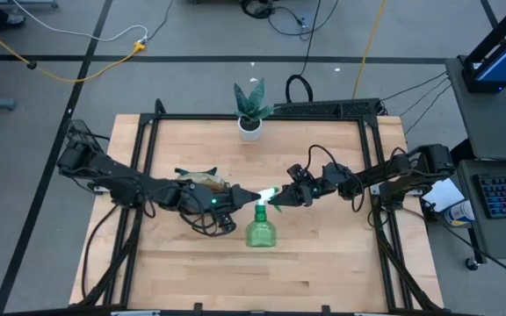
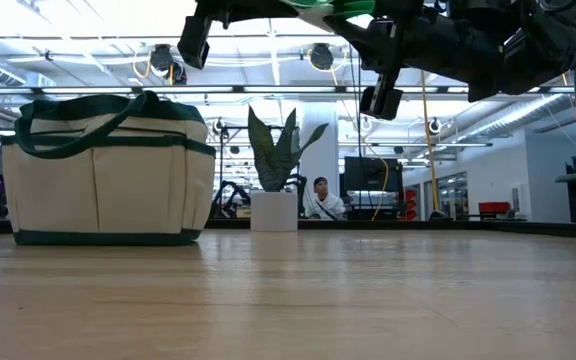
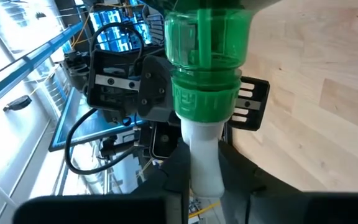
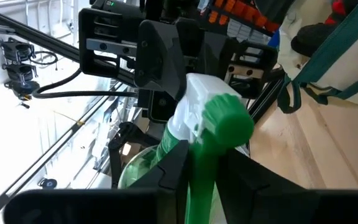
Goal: Pick & Place Garden tools in Gardening bag
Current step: Put the green spray bottle into the white gardening bag
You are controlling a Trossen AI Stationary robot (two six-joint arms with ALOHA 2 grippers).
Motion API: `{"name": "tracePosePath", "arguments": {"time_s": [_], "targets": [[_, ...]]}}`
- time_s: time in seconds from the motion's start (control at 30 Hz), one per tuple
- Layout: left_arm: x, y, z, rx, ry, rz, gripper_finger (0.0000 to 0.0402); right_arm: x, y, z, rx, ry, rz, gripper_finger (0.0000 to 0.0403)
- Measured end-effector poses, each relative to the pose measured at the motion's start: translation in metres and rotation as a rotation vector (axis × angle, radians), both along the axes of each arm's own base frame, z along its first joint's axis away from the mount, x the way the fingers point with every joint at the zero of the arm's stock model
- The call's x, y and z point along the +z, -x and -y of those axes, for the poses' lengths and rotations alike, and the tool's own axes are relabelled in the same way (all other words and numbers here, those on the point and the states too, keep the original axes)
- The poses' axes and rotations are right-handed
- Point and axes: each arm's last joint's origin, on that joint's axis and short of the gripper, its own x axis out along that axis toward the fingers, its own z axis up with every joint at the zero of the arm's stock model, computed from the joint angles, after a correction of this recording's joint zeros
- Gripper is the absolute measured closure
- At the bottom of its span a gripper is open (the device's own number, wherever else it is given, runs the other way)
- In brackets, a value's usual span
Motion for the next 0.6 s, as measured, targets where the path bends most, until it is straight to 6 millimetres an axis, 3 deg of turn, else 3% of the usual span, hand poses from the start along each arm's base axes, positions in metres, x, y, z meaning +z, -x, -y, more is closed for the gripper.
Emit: {"name": "tracePosePath", "arguments": {"time_s": [0.17,0.3,0.6], "targets": [[-0.0005,0.0001,0.0000,0.000,0.001,-0.005,0.0331,-0.0001,-0.0001,0.0003,-0.010,0.000,0.000,0.0327],[-0.0010,0.0002,-0.0001,0.001,0.003,-0.009,0.0349,-0.0003,-0.0004,0.0009,-0.038,0.030,0.008,0.0314],[-0.0022,0.0007,0.0008,0.013,0.045,-0.013,0.0344,-0.0004,-0.0004,0.0009,-0.047,0.073,0.022,0.0270]]}}
